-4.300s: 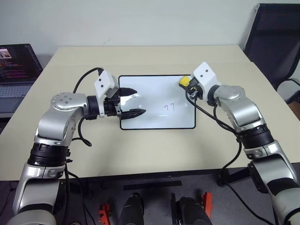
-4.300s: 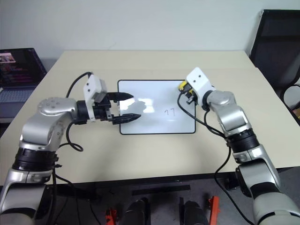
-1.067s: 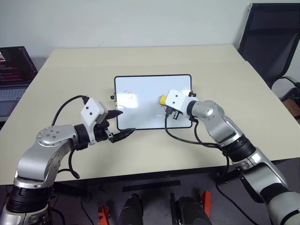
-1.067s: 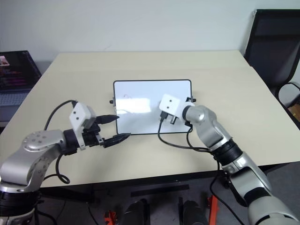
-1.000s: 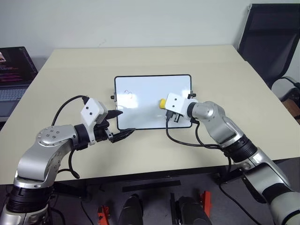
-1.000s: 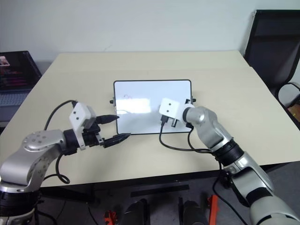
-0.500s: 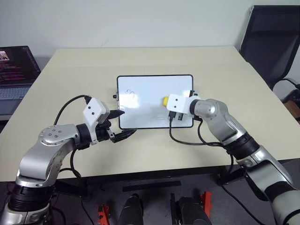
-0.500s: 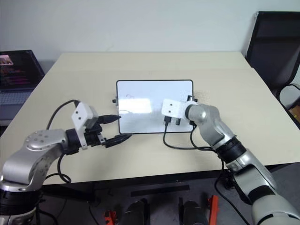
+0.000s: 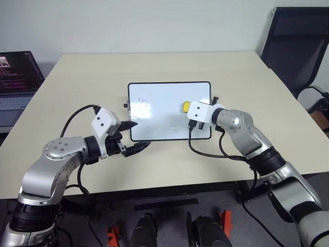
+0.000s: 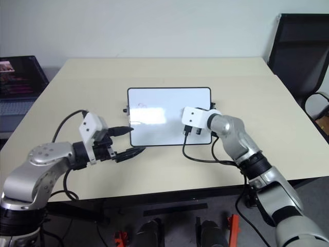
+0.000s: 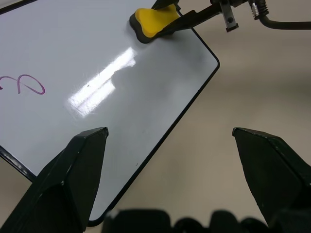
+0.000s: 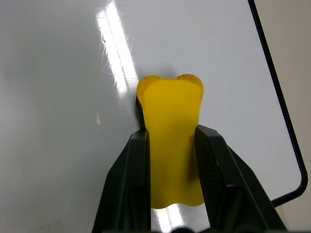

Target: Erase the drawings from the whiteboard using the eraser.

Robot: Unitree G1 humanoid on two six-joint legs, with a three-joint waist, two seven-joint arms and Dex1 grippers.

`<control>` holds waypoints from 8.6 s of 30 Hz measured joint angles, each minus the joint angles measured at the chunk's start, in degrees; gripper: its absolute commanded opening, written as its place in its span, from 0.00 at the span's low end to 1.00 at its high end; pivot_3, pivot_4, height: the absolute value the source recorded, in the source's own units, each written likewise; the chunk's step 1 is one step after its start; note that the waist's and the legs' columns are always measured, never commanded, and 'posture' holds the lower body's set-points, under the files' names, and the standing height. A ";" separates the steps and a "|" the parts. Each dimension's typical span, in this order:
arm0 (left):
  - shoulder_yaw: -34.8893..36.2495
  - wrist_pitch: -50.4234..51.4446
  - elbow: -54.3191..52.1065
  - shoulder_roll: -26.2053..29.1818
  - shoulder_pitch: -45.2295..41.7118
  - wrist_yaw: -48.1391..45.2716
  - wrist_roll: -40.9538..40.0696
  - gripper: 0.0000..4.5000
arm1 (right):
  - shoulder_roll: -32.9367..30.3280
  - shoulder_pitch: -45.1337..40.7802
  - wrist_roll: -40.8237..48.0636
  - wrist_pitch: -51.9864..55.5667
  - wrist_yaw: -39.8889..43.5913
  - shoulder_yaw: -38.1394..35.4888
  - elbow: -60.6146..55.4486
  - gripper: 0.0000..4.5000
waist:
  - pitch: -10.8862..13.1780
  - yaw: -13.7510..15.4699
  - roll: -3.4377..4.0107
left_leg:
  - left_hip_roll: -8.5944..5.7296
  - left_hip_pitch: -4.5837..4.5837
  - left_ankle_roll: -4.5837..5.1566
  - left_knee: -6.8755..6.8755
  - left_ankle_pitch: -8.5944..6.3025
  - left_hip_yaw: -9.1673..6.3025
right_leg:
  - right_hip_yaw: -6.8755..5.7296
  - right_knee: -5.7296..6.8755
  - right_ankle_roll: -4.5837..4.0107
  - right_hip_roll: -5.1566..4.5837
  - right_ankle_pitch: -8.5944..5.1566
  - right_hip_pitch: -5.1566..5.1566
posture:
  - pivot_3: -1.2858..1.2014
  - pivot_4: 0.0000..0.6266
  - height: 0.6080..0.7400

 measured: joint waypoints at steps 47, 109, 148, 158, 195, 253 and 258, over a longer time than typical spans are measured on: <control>17.21 6.51 -7.07 -5.18 8.86 22.05 -1.27 1.00 | 14.61 -5.96 17.78 5.66 6.45 -4.18 1.59 0.21 | 0.03 -0.03 -0.03 | 0.03 -0.14 -0.11 -0.35 -0.08 0.05 | -0.02 0.04 0.16 0.03 -0.08 -0.30 | 0.52 0.24 1.00; 14.50 9.15 -3.70 -4.47 4.76 22.35 0.33 1.00 | 30.40 -36.48 0.64 -17.93 0.17 -3.64 60.01 0.21 | 0.18 -0.29 -0.29 | 0.03 -0.13 -0.19 -0.38 -0.13 0.01 | -0.07 0.12 -0.06 0.03 0.00 -0.31 | 0.52 0.24 1.00; 12.50 8.66 -2.32 -5.06 4.11 22.26 1.18 1.00 | 29.60 -41.16 -5.40 -18.19 3.49 2.87 63.19 0.21 | 0.17 0.03 -0.31 | 0.03 -0.08 -0.18 -0.33 -0.10 -0.04 | -0.10 0.14 0.06 0.03 0.02 -0.28 | 0.52 0.24 1.00; 12.50 8.66 -2.43 -5.16 4.59 22.39 1.17 1.00 | 31.21 -41.58 -5.42 -17.47 2.86 1.47 63.97 0.21 | 0.17 -0.23 -0.32 | 0.03 -0.09 -0.18 -0.38 -0.10 -0.05 | -0.11 0.14 -0.01 0.04 0.02 -0.29 | 0.52 0.24 1.00; 12.69 8.66 -2.76 -5.16 5.05 22.39 1.15 1.00 | 32.44 -41.62 -10.22 -20.85 -8.85 4.72 65.33 0.21 | 0.17 -0.39 -0.33 | 0.04 -0.09 -0.21 -0.37 -0.11 -0.07 | -0.13 0.18 -0.05 0.04 -0.01 -0.32 | 0.52 0.24 1.00; -13.02 -5.72 7.71 -4.23 -16.17 -13.60 -0.99 1.00 | 3.05 28.32 13.63 48.87 2.79 -28.68 -36.01 0.21 | 0.17 0.20 -0.34 | 0.01 -0.12 -0.17 -0.23 -0.03 0.09 | 0.04 0.05 0.27 0.04 0.01 -0.25 | 0.52 0.24 1.00; -15.92 -9.30 12.13 -7.02 -19.89 -18.02 0.38 1.00 | 3.94 28.07 16.27 48.23 -1.59 -31.04 -32.77 0.21 | 0.17 0.08 -0.34 | 0.00 -0.15 -0.16 -0.27 -0.03 0.09 | 0.04 0.04 0.29 0.05 -0.04 -0.25 | 0.52 0.24 1.00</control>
